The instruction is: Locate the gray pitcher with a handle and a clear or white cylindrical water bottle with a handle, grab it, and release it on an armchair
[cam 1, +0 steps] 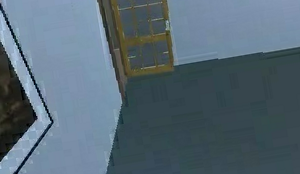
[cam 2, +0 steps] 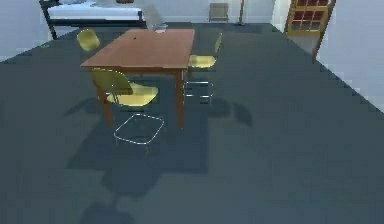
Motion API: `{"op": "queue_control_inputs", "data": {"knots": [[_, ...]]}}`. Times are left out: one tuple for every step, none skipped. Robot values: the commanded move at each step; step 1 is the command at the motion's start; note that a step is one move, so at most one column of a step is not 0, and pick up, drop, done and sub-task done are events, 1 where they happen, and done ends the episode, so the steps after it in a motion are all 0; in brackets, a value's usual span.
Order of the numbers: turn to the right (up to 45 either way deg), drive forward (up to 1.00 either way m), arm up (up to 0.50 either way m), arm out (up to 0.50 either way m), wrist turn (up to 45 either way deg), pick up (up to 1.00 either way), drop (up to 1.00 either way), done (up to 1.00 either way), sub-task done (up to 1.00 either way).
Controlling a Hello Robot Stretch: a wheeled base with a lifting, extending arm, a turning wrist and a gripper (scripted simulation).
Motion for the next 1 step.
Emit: {"op": "queue_control_inputs", "data": {"knots": [[0.0,1.0,0.0,0.0,0.0,0.0,0.0,0.0,0.0]]}}
